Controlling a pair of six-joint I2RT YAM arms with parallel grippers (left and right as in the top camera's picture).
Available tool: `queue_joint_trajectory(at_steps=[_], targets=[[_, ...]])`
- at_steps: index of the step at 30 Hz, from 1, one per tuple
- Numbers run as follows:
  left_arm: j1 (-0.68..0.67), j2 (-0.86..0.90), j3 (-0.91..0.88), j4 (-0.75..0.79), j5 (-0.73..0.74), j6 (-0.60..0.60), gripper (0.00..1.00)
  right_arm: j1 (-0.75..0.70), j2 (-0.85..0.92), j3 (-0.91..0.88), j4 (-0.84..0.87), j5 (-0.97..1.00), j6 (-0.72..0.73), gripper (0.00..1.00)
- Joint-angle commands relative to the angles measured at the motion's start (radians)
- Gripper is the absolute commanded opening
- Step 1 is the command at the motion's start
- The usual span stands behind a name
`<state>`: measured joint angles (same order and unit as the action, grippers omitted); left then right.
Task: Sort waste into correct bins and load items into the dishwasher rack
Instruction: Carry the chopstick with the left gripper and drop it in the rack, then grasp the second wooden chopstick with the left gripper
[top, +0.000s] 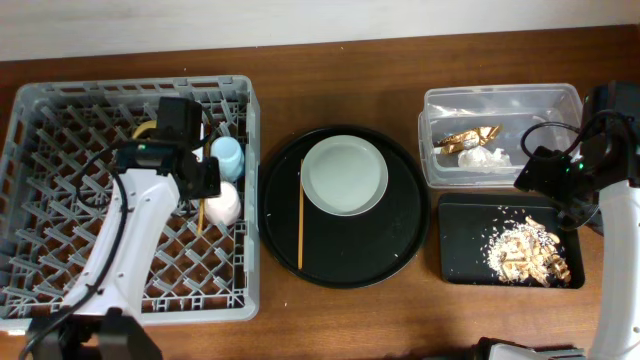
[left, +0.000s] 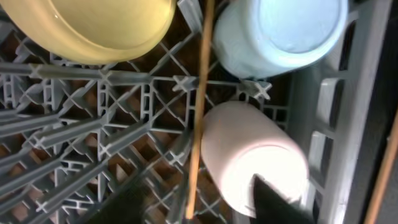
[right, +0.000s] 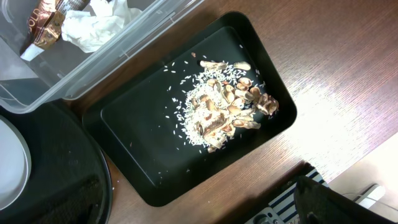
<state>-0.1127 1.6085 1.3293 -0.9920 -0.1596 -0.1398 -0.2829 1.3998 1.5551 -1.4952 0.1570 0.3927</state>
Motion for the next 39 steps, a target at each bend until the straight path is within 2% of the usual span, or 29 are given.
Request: queue_joint_trajectory(at_steps=[1, 3, 6, 8, 10, 13, 17, 21, 24, 29, 33, 37, 38, 39], targets=[[0.011, 0.002, 0.002, 0.014, 0.007, 0.011, 0.61, -0.006, 0.002, 0.010, -0.001, 0.013, 0.008, 0.99], [0.010, -0.003, 0.020, 0.008, 0.050, 0.011, 0.60, -0.006, 0.002, 0.010, -0.001, 0.013, 0.008, 0.99], [0.000, -0.045, 0.027, 0.005, 0.314, 0.011, 0.54, -0.006, 0.002, 0.010, -0.001, 0.013, 0.008, 0.99], [-0.044, -0.064, 0.027, 0.003, 0.384, 0.010, 0.50, -0.006, 0.002, 0.010, -0.001, 0.013, 0.008, 0.99], [-0.146, -0.064, 0.016, 0.010, 0.367, -0.014, 0.46, -0.006, 0.002, 0.010, -0.001, 0.013, 0.008, 0.99], [-0.291, -0.063, -0.051, 0.056, 0.212, -0.169, 0.46, -0.005, 0.002, 0.010, -0.001, 0.013, 0.008, 0.99], [-0.403, -0.061, -0.209, 0.243, 0.192, -0.271, 0.42, -0.006, 0.002, 0.010, -0.001, 0.013, 0.008, 0.99], [-0.437, -0.048, -0.340, 0.412, 0.189, -0.320, 0.34, -0.006, 0.002, 0.010, -0.001, 0.013, 0.008, 0.99], [-0.459, -0.034, -0.396, 0.476, 0.188, -0.324, 0.33, -0.006, 0.002, 0.010, -0.001, 0.013, 0.008, 0.99], [-0.491, 0.045, -0.397, 0.533, 0.187, -0.324, 0.33, -0.006, 0.002, 0.010, -0.001, 0.013, 0.008, 0.99], [-0.493, 0.135, -0.397, 0.564, 0.118, -0.351, 0.33, -0.006, 0.002, 0.010, -0.001, 0.013, 0.008, 0.99], [-0.494, 0.143, -0.397, 0.570, 0.117, -0.354, 0.33, -0.006, 0.002, 0.010, -0.001, 0.013, 0.008, 0.99], [-0.494, 0.143, -0.397, 0.569, 0.118, -0.354, 0.29, -0.006, 0.002, 0.010, -0.001, 0.013, 0.008, 0.99], [-0.495, 0.143, -0.397, 0.568, 0.118, -0.354, 0.20, -0.005, 0.002, 0.010, -0.001, 0.013, 0.008, 0.99]])
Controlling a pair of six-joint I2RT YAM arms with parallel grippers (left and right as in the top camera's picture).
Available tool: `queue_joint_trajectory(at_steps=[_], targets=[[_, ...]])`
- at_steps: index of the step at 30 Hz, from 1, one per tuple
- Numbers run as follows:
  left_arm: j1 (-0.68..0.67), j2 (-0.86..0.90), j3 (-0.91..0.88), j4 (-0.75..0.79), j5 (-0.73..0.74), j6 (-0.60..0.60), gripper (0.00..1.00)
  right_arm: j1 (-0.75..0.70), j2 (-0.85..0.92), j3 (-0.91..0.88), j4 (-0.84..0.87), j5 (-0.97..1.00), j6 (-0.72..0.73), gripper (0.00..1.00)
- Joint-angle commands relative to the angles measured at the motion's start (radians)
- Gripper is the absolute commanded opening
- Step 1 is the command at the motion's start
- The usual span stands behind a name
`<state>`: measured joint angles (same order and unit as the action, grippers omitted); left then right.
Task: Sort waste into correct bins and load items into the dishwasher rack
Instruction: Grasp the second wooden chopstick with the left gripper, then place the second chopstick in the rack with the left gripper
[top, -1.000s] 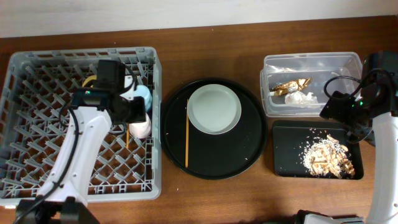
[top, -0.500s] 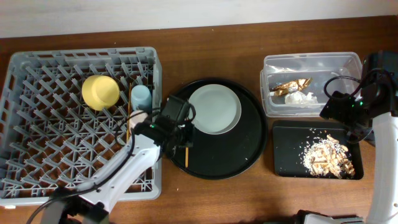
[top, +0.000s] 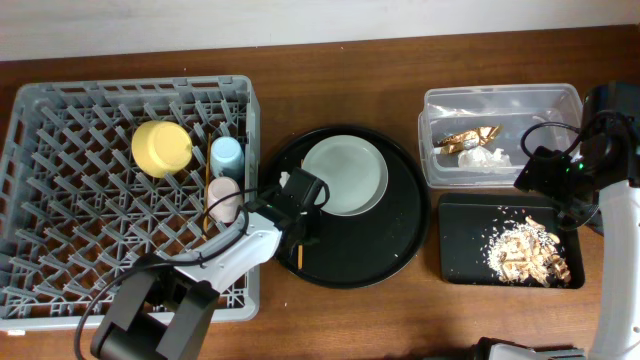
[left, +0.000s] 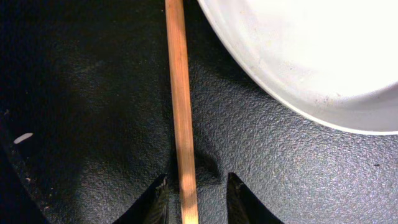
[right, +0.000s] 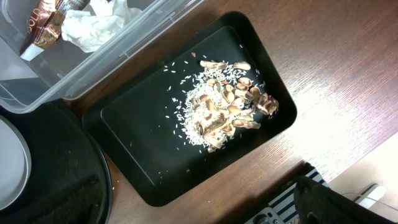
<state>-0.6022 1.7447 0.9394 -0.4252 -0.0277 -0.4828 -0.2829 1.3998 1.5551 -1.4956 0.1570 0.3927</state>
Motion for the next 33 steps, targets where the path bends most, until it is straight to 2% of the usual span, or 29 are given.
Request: queue_joint_trajectory(at_steps=[1, 2, 7, 9, 12, 14, 16, 19, 21, 25, 27, 31, 33], targets=[[-0.013, 0.007, -0.008, -0.002, -0.014, -0.014, 0.13, -0.006, 0.002, 0.010, 0.000, 0.013, 0.008, 0.99], [-0.023, 0.008, -0.008, -0.002, -0.014, -0.017, 0.07, -0.006, 0.002, 0.010, 0.000, 0.013, 0.008, 0.99], [-0.062, 0.008, -0.008, -0.009, -0.097, -0.048, 0.05, -0.006, 0.002, 0.010, 0.000, 0.013, 0.008, 0.99], [-0.063, 0.007, -0.007, -0.009, -0.101, -0.048, 0.00, -0.006, 0.002, 0.010, 0.000, 0.013, 0.008, 0.99], [-0.063, -0.014, 0.031, -0.025, -0.102, -0.048, 0.00, -0.006, 0.002, 0.010, 0.000, 0.013, 0.008, 0.99], [-0.060, -0.063, 0.074, -0.064, -0.130, -0.047, 0.00, -0.006, 0.002, 0.010, 0.000, 0.013, 0.008, 0.99], [-0.039, -0.134, 0.145, -0.168, -0.174, -0.035, 0.00, -0.006, 0.002, 0.010, 0.000, 0.013, 0.008, 0.99], [0.022, -0.218, 0.220, -0.322, -0.183, 0.046, 0.00, -0.006, 0.002, 0.010, 0.000, 0.013, 0.008, 0.99], [0.121, -0.293, 0.233, -0.427, -0.183, 0.138, 0.00, -0.006, 0.002, 0.010, 0.000, 0.013, 0.008, 0.99], [0.291, -0.312, 0.233, -0.526, -0.183, 0.203, 0.00, -0.006, 0.002, 0.010, 0.000, 0.013, 0.008, 0.99], [0.345, -0.311, 0.232, -0.539, -0.183, 0.209, 0.00, -0.006, 0.002, 0.010, 0.000, 0.013, 0.008, 0.99], [0.371, -0.311, 0.230, -0.539, -0.192, 0.254, 0.00, -0.006, 0.002, 0.010, 0.000, 0.013, 0.008, 0.99], [0.371, -0.309, 0.223, -0.539, -0.270, 0.254, 0.00, -0.006, 0.002, 0.010, 0.000, 0.013, 0.008, 0.99]])
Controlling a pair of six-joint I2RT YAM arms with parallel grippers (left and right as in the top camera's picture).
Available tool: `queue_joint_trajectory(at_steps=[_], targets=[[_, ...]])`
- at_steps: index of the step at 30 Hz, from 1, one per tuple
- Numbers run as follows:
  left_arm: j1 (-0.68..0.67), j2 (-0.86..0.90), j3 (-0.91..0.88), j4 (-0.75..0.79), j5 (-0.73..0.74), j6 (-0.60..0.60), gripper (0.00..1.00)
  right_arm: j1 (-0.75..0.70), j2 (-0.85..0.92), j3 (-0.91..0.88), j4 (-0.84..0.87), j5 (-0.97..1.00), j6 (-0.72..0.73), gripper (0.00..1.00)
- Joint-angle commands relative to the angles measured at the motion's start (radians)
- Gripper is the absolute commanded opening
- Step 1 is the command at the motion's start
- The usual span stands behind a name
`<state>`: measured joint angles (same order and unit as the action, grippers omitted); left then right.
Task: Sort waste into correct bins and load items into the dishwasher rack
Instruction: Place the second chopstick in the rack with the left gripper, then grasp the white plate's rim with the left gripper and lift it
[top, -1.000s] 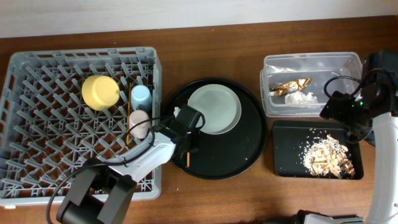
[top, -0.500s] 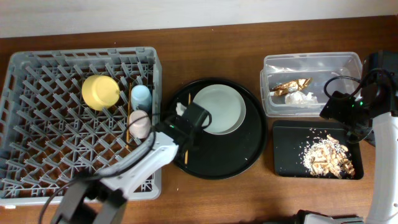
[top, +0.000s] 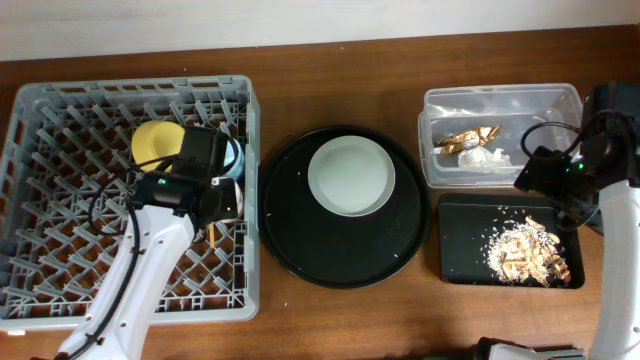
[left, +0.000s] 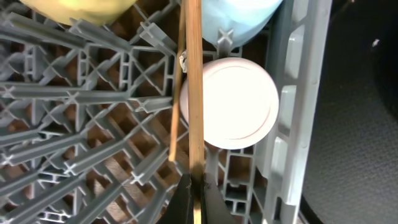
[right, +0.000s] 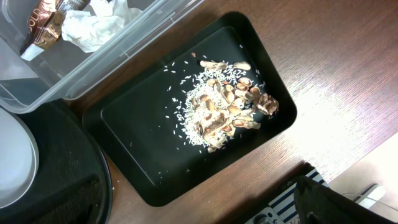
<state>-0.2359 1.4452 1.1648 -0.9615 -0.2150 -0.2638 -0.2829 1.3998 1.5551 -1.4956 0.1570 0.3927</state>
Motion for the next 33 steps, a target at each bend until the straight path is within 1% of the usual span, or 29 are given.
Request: queue_joint_trajectory(at_steps=[1, 5, 6, 7, 9, 10, 14, 15, 16, 17, 18, 19, 20, 22, 23, 26, 27, 29, 30, 32, 33], targets=[[0.004, -0.007, -0.003, -0.005, -0.091, 0.035, 0.00, -0.006, 0.002, 0.010, 0.000, 0.013, 0.008, 0.99], [0.004, 0.017, -0.006, -0.009, -0.100, 0.035, 0.01, -0.006, 0.002, 0.010, 0.000, 0.013, 0.008, 0.99], [0.004, 0.024, -0.006, -0.009, -0.100, 0.035, 0.08, -0.005, 0.002, 0.010, 0.000, 0.013, 0.008, 0.99], [0.004, 0.031, -0.006, -0.010, -0.100, 0.035, 0.29, -0.006, 0.002, 0.010, 0.000, 0.013, 0.008, 0.99], [0.004, 0.032, -0.006, -0.009, -0.100, 0.034, 0.39, -0.006, 0.002, 0.010, 0.000, 0.013, 0.008, 0.99], [0.005, 0.032, -0.006, -0.008, -0.100, 0.034, 0.41, -0.006, 0.002, 0.010, 0.000, 0.013, 0.008, 0.99], [0.003, 0.032, -0.004, -0.001, -0.089, 0.034, 0.41, -0.006, 0.002, 0.010, 0.000, 0.013, 0.008, 0.99], [0.003, 0.030, 0.001, -0.001, -0.038, 0.034, 0.40, -0.006, 0.002, 0.010, 0.000, 0.013, 0.008, 0.99], [0.002, 0.027, 0.018, 0.004, 0.106, 0.034, 0.39, -0.006, 0.002, 0.010, 0.000, 0.013, 0.008, 0.99], [-0.005, 0.023, 0.032, 0.018, 0.203, 0.034, 0.39, -0.005, 0.002, 0.010, 0.000, 0.013, 0.008, 0.99], [-0.016, 0.021, 0.046, 0.034, 0.268, 0.034, 0.39, -0.006, 0.002, 0.010, 0.000, 0.013, 0.008, 0.99], [-0.040, 0.020, 0.061, 0.068, 0.353, 0.034, 0.36, -0.006, 0.002, 0.010, 0.000, 0.013, 0.008, 0.99], [-0.091, 0.020, 0.067, 0.140, 0.443, 0.034, 0.36, -0.006, 0.002, 0.010, 0.000, 0.013, 0.008, 0.99], [-0.177, 0.027, 0.067, 0.218, 0.454, 0.023, 0.37, -0.005, 0.002, 0.010, 0.000, 0.013, 0.008, 0.99], [-0.217, 0.036, 0.066, 0.257, 0.451, 0.023, 0.41, -0.005, 0.002, 0.010, 0.000, 0.013, 0.008, 0.99], [-0.336, 0.097, 0.066, 0.375, 0.399, 0.022, 0.44, -0.006, 0.002, 0.010, 0.000, 0.013, 0.008, 0.99], [-0.404, 0.156, 0.066, 0.449, 0.363, 0.023, 0.44, -0.006, 0.002, 0.010, 0.000, 0.013, 0.008, 0.99], [-0.462, 0.224, 0.066, 0.530, 0.364, 0.023, 0.44, -0.005, 0.002, 0.010, 0.000, 0.013, 0.008, 0.99], [-0.515, 0.297, 0.066, 0.614, 0.358, 0.023, 0.44, -0.006, 0.002, 0.010, 0.000, 0.013, 0.008, 0.99], [-0.565, 0.368, 0.066, 0.700, 0.322, 0.023, 0.44, -0.005, 0.002, 0.010, 0.000, 0.013, 0.008, 0.99], [-0.587, 0.401, 0.066, 0.733, 0.281, 0.023, 0.44, -0.006, 0.002, 0.010, 0.000, 0.013, 0.008, 0.99]])
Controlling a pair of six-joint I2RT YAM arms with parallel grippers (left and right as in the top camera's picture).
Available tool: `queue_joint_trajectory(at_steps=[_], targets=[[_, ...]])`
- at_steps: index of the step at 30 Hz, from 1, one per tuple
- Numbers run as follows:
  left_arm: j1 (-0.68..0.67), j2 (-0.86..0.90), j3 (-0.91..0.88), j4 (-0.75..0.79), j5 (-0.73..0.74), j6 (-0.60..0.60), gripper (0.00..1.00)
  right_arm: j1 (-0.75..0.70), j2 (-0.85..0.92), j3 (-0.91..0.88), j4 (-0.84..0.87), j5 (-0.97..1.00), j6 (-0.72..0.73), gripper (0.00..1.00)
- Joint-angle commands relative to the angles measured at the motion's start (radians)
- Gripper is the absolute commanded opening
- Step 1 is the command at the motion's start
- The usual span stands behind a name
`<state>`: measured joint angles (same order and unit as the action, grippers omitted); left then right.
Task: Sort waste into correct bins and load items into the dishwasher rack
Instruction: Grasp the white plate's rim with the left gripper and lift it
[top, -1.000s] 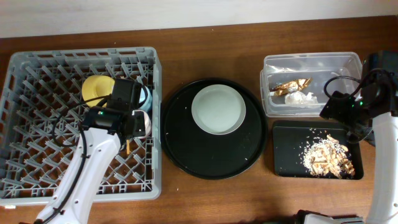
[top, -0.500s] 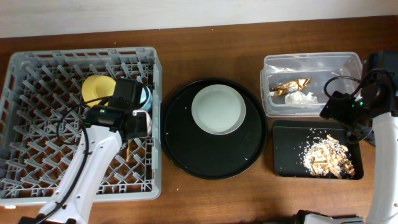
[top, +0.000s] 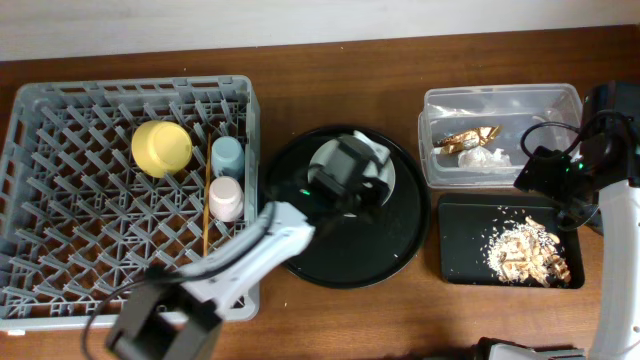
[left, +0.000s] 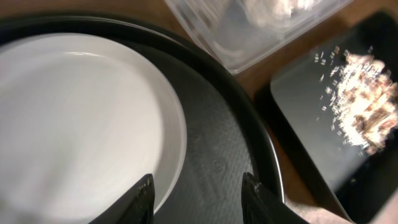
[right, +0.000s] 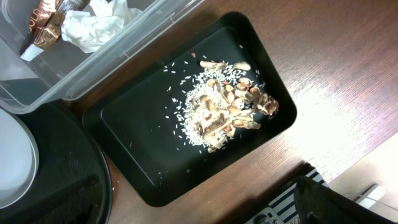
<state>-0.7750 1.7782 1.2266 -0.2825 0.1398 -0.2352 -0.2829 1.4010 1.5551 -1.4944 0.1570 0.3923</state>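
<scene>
A white plate lies on the round black tray. My left gripper hangs open over the plate's right rim, one finger above the plate and the other above the tray, nothing between them. In the grey rack stand a yellow cup, a blue cup and a pink cup, with chopsticks lying beside them. My right gripper is open and empty above the table's edge by the scrap tray.
A clear bin at the back right holds a gold wrapper and crumpled tissue. In front of it a black rectangular tray holds rice and shell scraps. My left arm crosses the rack's front right corner.
My left gripper was shut on a chopstick over the rack beside the pink cup. Now the chopstick lies in the rack and the gripper is open over the plate on the round tray.
First my left gripper hung over the cups in the rack, with one chopstick there and another on the round tray. Then it was open around that chopstick, then shut on it over the rack. Now both chopsticks are in the rack. The right arm stayed still.
</scene>
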Motion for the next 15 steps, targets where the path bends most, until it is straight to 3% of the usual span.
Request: queue_joint_trajectory(at_steps=[1, 5, 13, 15], targets=[[-0.068, 0.101, 0.005, 0.087, -0.139, -0.006, 0.44, -0.005, 0.001, 0.010, -0.002, 0.013, 0.008, 0.99], [-0.100, 0.175, 0.005, 0.146, -0.239, -0.005, 0.43, -0.006, 0.001, 0.010, -0.002, 0.013, 0.008, 0.99], [-0.101, 0.298, 0.005, 0.185, -0.248, 0.000, 0.44, -0.005, 0.001, 0.010, -0.002, 0.013, 0.008, 0.99], [-0.101, 0.309, 0.005, 0.177, -0.282, -0.001, 0.23, -0.006, 0.001, 0.010, -0.002, 0.013, 0.008, 0.99]])
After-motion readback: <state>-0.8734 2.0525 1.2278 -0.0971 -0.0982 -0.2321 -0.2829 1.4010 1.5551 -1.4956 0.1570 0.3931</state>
